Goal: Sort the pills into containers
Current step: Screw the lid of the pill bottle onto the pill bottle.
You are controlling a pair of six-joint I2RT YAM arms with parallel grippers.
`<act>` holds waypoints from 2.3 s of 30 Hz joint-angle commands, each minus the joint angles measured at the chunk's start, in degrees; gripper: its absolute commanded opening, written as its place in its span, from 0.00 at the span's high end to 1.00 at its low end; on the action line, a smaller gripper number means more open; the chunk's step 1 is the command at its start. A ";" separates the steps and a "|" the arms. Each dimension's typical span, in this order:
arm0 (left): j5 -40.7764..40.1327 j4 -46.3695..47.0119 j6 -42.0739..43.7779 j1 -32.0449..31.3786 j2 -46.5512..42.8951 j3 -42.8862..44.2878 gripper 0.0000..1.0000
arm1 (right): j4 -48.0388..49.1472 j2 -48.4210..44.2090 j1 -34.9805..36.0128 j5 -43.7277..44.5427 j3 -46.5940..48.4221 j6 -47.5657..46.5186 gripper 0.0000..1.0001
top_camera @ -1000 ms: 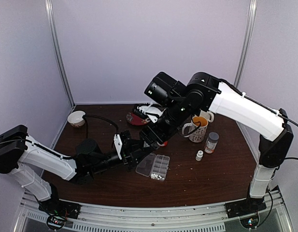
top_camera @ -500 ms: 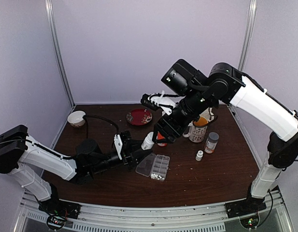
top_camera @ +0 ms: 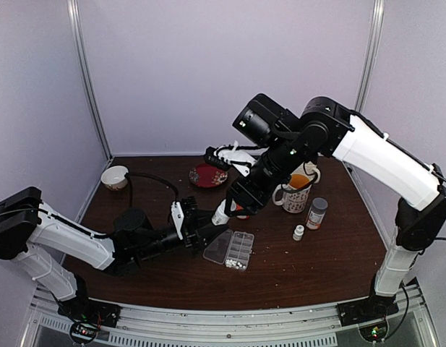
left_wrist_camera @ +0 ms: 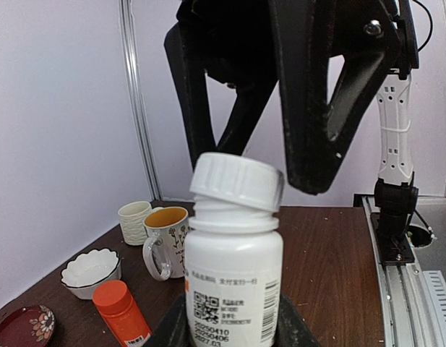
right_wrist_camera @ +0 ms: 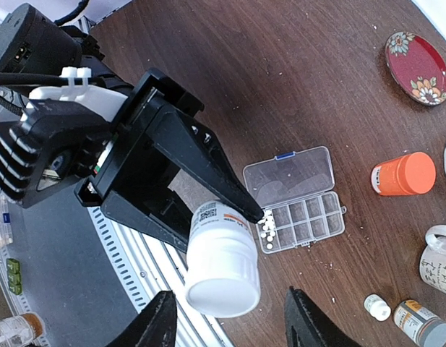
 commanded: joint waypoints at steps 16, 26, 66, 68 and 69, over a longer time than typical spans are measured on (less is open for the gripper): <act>-0.06 -0.72 2.10 -0.92 -0.46 1.26 0.82 | 0.20 1.72 -0.29 1.22 1.50 1.63 0.71; 1.59 -1.25 1.14 -0.92 -2.13 1.04 0.82 | -0.33 1.73 -0.27 -1.53 0.63 -3.41 0.81; -2.12 -23.48 9.41 -0.67 -11.21 9.72 0.85 | 11.74 -3.80 -0.07 -4.22 -11.49 11.55 0.80; -2.80 -24.24 11.20 -0.76 -10.80 10.21 0.85 | 12.62 -4.03 -0.22 -4.06 -11.37 14.50 0.80; -3.31 -24.38 12.06 -0.86 -10.62 10.45 0.85 | 12.94 -4.12 -0.38 -4.02 -11.19 16.63 0.79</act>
